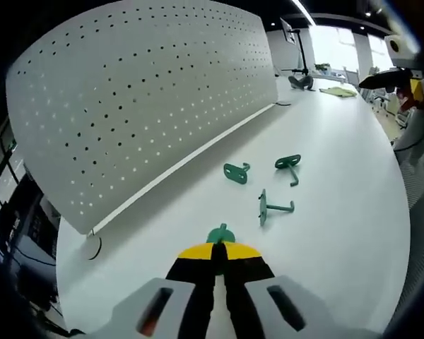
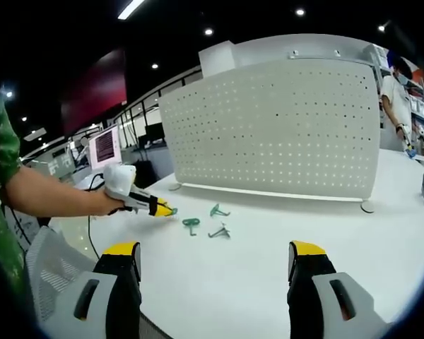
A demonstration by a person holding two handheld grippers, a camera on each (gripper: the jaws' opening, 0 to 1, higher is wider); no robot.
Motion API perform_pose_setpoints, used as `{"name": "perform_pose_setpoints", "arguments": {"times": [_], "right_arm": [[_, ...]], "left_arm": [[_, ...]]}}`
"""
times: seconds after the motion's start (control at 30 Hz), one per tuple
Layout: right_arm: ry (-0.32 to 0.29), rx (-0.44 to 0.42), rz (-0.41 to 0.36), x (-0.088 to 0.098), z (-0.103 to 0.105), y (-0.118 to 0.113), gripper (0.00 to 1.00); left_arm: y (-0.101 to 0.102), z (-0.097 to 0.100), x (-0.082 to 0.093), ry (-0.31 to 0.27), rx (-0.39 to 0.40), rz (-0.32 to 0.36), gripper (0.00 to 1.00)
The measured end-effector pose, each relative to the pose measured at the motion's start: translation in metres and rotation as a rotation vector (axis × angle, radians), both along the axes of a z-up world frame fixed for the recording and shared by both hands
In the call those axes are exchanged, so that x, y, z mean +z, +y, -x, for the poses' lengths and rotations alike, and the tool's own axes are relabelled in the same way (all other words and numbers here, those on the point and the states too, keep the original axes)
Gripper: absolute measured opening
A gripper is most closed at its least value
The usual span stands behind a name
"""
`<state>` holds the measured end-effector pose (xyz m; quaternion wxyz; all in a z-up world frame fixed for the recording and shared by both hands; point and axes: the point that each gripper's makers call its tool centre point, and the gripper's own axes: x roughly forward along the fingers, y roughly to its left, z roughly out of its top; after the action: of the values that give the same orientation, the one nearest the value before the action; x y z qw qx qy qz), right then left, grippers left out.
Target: Insert the hook assembly into the mounting plate slot until the hook locks in place.
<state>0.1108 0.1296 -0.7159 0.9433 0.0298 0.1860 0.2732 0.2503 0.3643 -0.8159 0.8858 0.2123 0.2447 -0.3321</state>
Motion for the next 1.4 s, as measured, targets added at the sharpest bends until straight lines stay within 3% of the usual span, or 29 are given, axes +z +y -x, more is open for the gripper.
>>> {"name": "perform_pose_setpoints", "arguments": {"times": [0.67, 1.0, 1.4], "right_arm": [[-0.012, 0.038, -0.006, 0.003, 0.003, 0.007, 0.87], [-0.021, 0.064, -0.015, 0.007, 0.005, 0.013, 0.87], [-0.028, 0.1, -0.026, 0.009, 0.008, 0.021, 0.87]], "left_arm": [[-0.01, 0.009, 0.068, -0.128, 0.077, 0.162, 0.03], [-0.011, 0.01, 0.119, -0.219, 0.127, 0.25, 0.03], [-0.014, 0.016, 0.164, -0.302, 0.167, 0.349, 0.03]]}}
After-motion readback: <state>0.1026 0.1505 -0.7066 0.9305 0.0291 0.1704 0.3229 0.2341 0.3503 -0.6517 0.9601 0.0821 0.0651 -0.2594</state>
